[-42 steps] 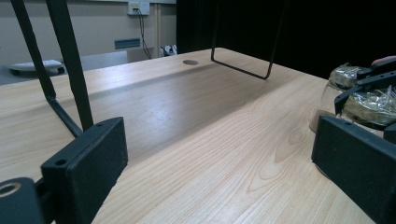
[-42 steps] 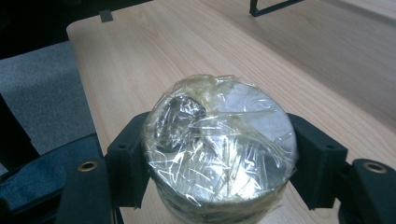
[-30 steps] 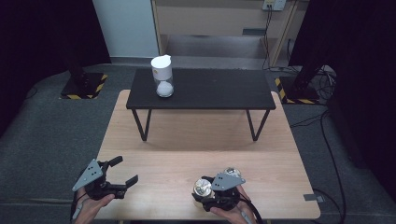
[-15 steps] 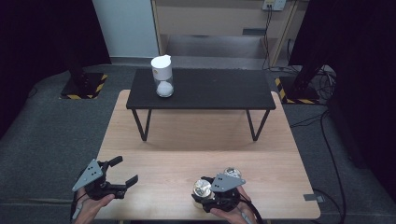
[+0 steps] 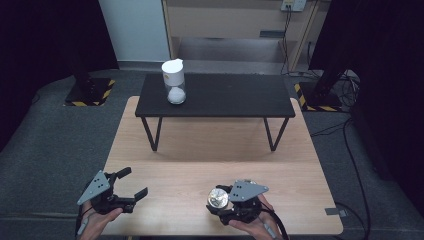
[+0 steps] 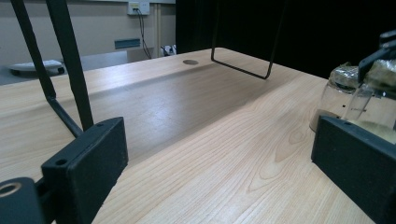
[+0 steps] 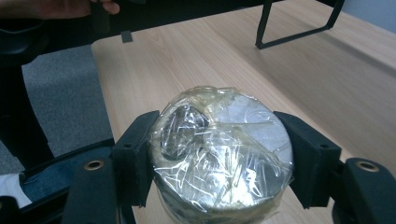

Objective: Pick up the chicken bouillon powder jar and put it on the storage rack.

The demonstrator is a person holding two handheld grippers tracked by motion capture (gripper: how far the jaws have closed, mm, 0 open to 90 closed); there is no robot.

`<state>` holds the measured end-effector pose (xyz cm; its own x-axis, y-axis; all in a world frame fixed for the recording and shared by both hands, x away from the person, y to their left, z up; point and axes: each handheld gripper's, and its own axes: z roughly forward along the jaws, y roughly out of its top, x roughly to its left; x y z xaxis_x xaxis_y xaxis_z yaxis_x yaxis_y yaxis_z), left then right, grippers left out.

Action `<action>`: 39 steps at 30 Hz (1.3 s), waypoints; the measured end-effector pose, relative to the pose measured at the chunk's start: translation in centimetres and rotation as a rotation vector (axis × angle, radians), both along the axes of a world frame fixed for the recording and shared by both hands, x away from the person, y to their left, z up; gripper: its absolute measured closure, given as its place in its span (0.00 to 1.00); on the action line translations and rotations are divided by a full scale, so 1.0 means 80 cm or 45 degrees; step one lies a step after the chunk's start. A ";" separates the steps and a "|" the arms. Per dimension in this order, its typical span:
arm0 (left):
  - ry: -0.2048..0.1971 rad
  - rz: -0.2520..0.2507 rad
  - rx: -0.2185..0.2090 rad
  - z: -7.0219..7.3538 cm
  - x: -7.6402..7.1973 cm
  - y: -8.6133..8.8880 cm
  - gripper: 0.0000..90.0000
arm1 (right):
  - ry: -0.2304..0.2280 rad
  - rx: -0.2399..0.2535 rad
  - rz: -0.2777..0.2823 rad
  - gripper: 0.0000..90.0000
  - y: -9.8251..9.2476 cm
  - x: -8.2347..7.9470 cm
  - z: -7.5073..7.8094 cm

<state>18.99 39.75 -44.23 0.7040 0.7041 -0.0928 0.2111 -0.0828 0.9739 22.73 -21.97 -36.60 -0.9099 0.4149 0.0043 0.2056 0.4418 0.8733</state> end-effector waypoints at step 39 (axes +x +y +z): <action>0.003 -0.005 -0.005 -0.001 0.001 0.000 0.03 | 0.026 0.007 0.009 0.39 -0.004 0.047 0.115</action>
